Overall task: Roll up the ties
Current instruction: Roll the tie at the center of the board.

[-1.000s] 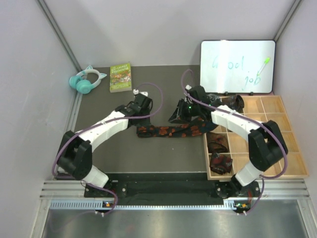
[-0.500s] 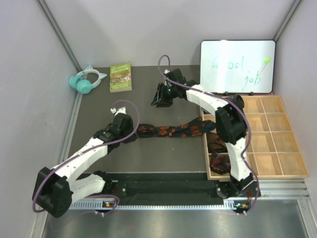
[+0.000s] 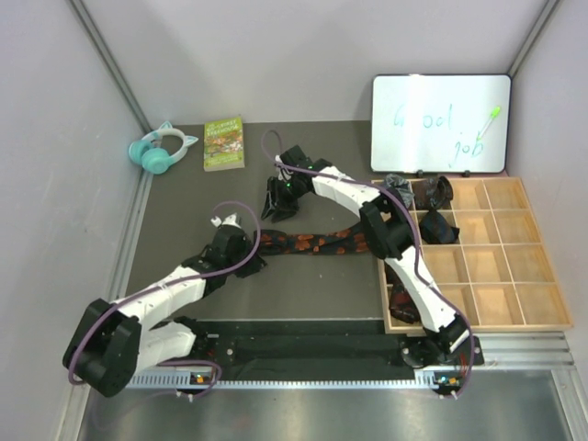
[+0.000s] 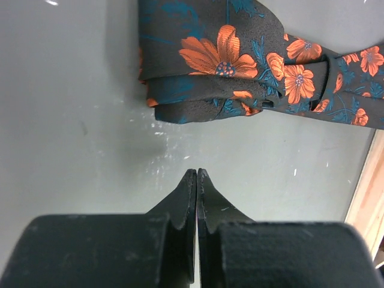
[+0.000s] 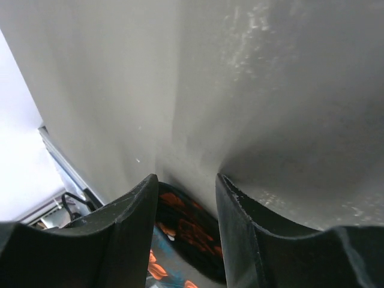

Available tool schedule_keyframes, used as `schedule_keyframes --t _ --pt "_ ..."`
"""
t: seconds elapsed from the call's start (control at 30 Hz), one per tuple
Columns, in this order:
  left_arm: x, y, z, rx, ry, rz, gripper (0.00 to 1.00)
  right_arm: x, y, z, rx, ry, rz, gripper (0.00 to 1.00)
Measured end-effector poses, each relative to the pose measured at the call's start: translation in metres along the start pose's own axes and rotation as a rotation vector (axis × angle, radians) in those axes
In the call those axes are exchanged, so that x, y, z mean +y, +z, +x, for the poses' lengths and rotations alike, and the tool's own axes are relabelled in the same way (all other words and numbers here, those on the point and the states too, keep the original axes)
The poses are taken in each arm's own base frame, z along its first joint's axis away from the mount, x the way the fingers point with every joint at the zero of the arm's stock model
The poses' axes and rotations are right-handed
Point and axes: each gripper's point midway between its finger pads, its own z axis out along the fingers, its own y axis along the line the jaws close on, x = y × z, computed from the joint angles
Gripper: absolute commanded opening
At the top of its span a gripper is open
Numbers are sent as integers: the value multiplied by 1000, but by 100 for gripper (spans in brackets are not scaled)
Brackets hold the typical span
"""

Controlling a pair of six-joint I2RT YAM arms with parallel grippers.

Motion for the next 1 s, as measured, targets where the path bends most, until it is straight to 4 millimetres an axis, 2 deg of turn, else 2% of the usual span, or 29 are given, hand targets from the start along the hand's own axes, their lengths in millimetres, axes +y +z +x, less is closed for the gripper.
schedule_keyframes --t 0.33,0.67,1.0 --pt "-6 19 2 3 -20 43 0 7 6 11 32 -14 -14 44" --pt "0 34 7 22 -22 21 0 9 9 20 70 -14 -63 43" --pt "-11 48 -5 -8 -20 48 0 9 6 31 87 -13 -69 42"
